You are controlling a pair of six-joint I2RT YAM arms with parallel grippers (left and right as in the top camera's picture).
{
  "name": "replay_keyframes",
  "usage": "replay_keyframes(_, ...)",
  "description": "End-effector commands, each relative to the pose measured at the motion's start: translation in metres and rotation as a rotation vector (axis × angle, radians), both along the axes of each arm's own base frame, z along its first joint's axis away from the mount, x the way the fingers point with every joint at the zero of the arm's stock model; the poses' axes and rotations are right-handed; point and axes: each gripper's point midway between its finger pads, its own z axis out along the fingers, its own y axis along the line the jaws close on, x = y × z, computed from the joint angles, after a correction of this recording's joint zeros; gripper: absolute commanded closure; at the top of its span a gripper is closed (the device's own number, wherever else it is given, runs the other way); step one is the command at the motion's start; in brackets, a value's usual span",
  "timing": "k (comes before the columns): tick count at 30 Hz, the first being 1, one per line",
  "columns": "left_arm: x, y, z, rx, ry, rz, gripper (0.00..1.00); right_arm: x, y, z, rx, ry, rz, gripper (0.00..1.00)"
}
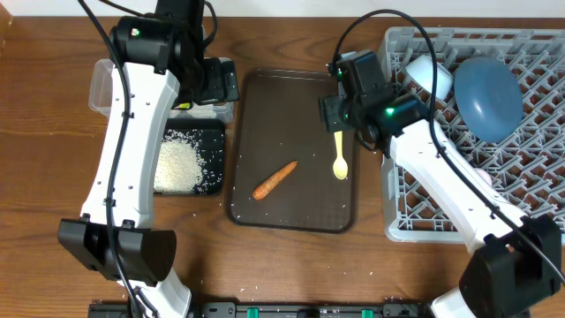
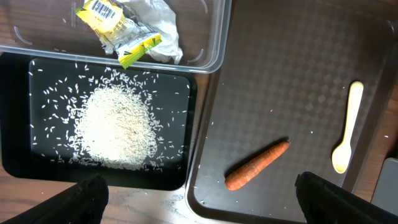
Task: Sort waste into correct bins and load items into the dishwasher rack
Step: 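Move right gripper to yellow spoon on brown tray and grasp it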
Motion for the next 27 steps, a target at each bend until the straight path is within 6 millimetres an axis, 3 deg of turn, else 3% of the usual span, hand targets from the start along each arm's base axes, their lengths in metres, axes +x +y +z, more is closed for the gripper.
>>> replay_keyframes(1, 0.000, 0.001, -0.001, 0.004, 0.004, 0.008, 0.01, -0.004, 0.000, -0.026, 0.076, 0.117, -0.148, 0.41)
replay_keyframes(3, 0.000, 0.001, -0.001, 0.004, 0.004, 0.008, 0.02, -0.004, -0.008, -0.044, 0.028, 0.149, -0.211, 0.42)
replay_keyframes(14, 0.000, 0.001, -0.001, 0.004, 0.004, 0.008, 0.01, -0.029, -0.009, -0.144, -0.061, 0.414, -0.257, 0.47)
replay_keyframes(24, 0.000, 0.001, -0.001, 0.004, 0.004, 0.008, 0.01, -0.038, -0.014, -0.160, -0.029, 0.516, -0.272, 0.57)
replay_keyframes(27, 0.000, 0.001, -0.001, 0.004, 0.004, 0.007, 0.01, -0.039, -0.015, -0.161, -0.032, 0.519, -0.272, 0.69)
